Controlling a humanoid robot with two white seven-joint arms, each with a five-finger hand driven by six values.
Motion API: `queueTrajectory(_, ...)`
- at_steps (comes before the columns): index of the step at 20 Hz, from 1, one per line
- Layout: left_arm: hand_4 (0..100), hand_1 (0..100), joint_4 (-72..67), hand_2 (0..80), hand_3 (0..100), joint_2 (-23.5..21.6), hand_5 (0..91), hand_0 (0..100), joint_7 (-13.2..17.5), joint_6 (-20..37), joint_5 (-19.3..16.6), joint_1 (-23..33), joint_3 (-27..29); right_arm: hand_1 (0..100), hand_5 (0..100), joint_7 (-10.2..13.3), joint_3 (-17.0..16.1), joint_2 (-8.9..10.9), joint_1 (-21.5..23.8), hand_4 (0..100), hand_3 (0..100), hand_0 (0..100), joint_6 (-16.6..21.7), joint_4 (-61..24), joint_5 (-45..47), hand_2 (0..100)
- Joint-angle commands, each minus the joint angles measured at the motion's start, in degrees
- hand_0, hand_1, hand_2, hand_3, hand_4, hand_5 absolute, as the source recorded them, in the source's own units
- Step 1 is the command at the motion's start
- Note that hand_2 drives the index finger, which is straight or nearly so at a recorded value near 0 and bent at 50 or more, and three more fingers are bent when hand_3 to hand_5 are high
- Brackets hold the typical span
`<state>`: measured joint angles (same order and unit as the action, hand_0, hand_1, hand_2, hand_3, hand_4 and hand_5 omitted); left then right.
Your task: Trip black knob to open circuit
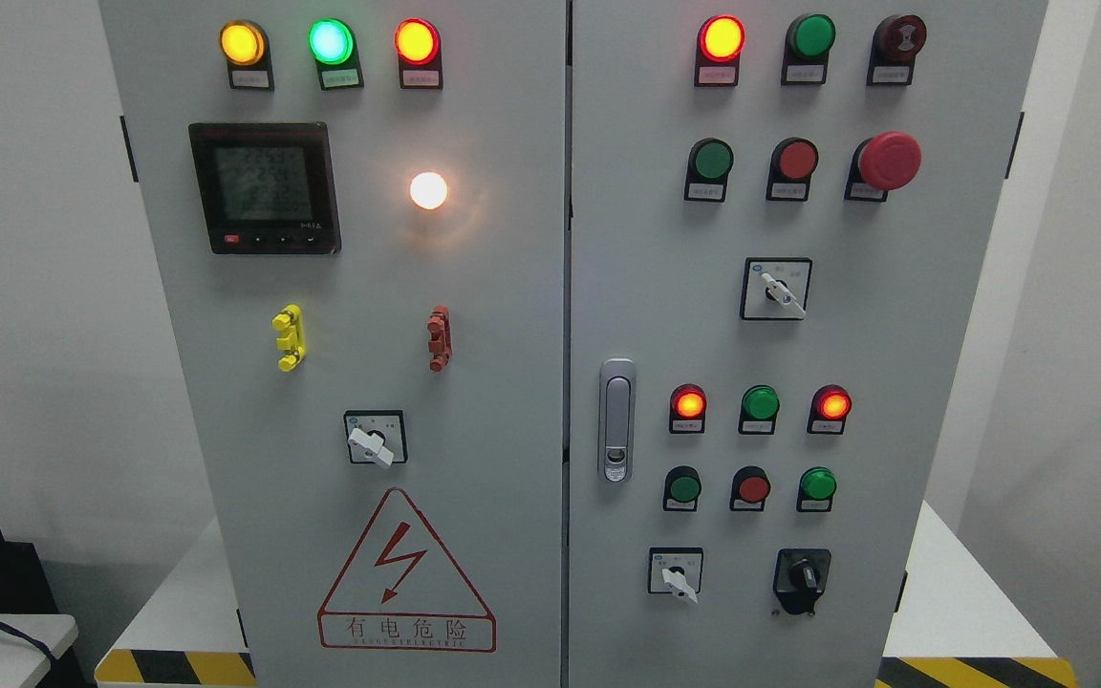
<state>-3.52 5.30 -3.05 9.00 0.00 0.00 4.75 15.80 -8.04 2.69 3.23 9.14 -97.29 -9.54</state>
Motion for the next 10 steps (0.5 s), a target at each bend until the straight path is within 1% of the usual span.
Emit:
queueTrajectory(1,0,39,0.00,0.0,0,-0.02,0.0,12,-0.03,-0.03,-1.85,-0.44,0.00,76,96,-0.07,3.55,-0.93,-2.35,86,80,22,-1.57,0.17,0.05,43)
queueTrajectory(3,0,39,0.00,0.0,0,-0.02,0.0,12,-0.03,-0.03,-1.85,-0.44,0.00,75,96,-0.07,3.82,-1.28,-3.05,86,80,23,-3.15,0.17,0.05,43)
queueTrajectory(5,0,39,0.00,0.0,0,0.07,0.0,12,-0.03,-0.03,-1.85,-0.44,0.00,75,96,0.02,4.78,-1.63,-3.84,86,80,24,-4.74,0.17,-0.03,43)
queueTrajectory(10,0,39,0.00,0.0,0,0.07,0.0,12,-0.03,-0.03,-1.93,-0.44,0.00,75,96,0.46,5.14,-2.95,-6.04,86,79,24,-6.85,0.17,-0.21,43)
